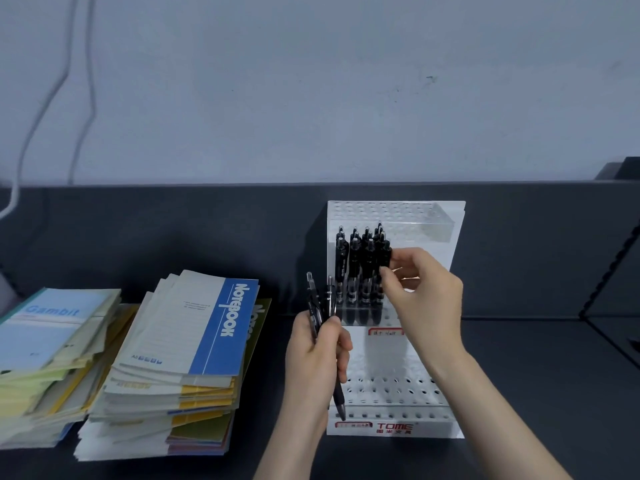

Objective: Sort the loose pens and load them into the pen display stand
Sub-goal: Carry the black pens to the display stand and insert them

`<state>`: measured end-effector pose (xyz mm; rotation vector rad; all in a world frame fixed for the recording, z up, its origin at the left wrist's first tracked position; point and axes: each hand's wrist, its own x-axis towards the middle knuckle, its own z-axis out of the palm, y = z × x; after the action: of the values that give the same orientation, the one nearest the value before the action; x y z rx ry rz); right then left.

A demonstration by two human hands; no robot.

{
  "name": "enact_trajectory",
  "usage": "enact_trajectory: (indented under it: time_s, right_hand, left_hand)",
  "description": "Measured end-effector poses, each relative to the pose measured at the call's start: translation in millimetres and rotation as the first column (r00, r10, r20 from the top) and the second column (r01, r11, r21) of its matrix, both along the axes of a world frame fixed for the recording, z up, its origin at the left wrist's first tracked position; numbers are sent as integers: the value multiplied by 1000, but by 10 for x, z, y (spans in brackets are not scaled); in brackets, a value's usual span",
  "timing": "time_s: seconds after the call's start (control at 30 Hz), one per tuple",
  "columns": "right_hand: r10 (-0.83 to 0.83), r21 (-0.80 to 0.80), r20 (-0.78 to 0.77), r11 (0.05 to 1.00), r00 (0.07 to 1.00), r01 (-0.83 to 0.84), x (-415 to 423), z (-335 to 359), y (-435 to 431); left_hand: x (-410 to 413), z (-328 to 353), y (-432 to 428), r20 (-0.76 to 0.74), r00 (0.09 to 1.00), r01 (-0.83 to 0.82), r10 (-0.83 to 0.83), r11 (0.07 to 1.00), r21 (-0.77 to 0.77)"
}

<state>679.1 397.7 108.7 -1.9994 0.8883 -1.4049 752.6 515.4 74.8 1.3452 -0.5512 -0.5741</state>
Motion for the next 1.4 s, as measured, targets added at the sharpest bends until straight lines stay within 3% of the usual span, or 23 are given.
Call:
enact_trajectory:
  time_s: [0.2, 0.33, 0.5, 0.6, 0.7, 0.8, 0.9, 1.13, 1.3, 1.4]
  right_hand:
    - [21, 143, 160, 989, 987, -44, -188, -4, 150]
    - [199, 266, 82, 940, 976, -214, -219, -41, 270]
    - [229, 314, 55, 920, 972, -235, -247, -95, 265]
    - [193, 308, 150, 923, 970, -231, -314, -35, 245]
    - [94, 284, 380, 935, 920, -213, -415, 156, 139]
    - [-15, 161, 479, 984, 878, -71, -464, 364, -38]
    - [-44, 23, 358, 999, 933, 38, -358, 449, -166]
    - [-76, -136, 41, 987, 996, 81, -85, 368, -349]
    - [-89, -157, -137, 985, 987, 67, 29, 272, -392]
    - [-73, -120, -143, 991, 987, 56, 25, 181, -382]
  left_hand:
    - [-42, 43, 27, 64, 996, 68, -66, 997, -39]
    - [-94, 53, -6, 71, 989, 134, -130, 989, -57]
    - [-170, 57, -38, 85, 973, 217, -214, 976, -27]
    - [-179, 60, -43, 61, 975, 218, -216, 975, -33]
    - [-146, 42, -44, 14, 990, 143, -143, 989, -40]
    - [-88, 2, -48, 44, 998, 44, -42, 999, -22]
    - [-77, -5, -48, 50, 999, 9, -8, 1000, -12]
    - [-89, 22, -17, 6, 1000, 8, -8, 1000, 1]
    - [-51, 43, 5, -99, 995, 18, -19, 1000, -17]
    - [-35, 45, 21, -127, 992, 19, -22, 1000, -20]
